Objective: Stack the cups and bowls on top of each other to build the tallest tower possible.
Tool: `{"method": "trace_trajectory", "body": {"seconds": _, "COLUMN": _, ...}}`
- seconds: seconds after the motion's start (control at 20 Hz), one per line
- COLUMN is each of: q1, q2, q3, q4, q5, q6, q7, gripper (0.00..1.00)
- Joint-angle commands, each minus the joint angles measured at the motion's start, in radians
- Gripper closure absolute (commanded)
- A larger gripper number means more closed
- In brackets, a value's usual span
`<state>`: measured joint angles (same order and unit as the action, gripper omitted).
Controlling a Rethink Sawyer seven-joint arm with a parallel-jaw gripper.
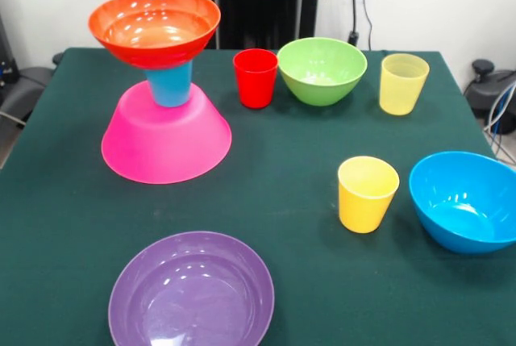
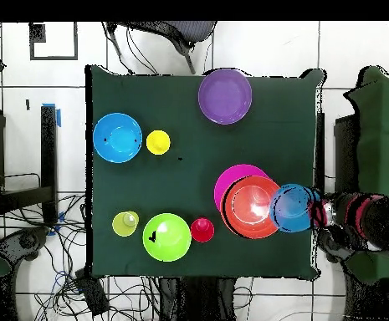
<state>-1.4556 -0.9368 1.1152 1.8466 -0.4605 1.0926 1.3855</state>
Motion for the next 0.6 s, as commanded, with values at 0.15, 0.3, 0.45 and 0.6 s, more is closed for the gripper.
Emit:
{"method": "trace_trajectory", "body": {"seconds": 0.15, "q1": 0.063, "q2": 0.120, "q3": 0.008, "q4": -0.081, "q5": -0.055, "q6": 0.100, "q7": -0.335, "gripper": 1.00}}
{"method": "trace_trajectory", "body": {"seconds": 0.3, "q1": 0.066, "q2": 0.131, "q3": 0.006, "q4": -0.085, "q5": -0.068, "q6": 0.092, "q7": -0.326, "gripper": 1.00}}
{"method": "trace_trajectory", "body": {"seconds": 0.45, "q1": 0.056, "q2": 0.142, "q3": 0.008, "q4": -0.073, "q5": -0.085, "q6": 0.071, "q7": -0.331, "gripper": 1.00}}
{"method": "trace_trajectory", "body": {"seconds": 0.6, "q1": 0.059, "q2": 0.150, "q3": 0.004, "q4": -0.067, "q5": -0.099, "q6": 0.063, "q7": -0.325, "gripper": 1.00}}
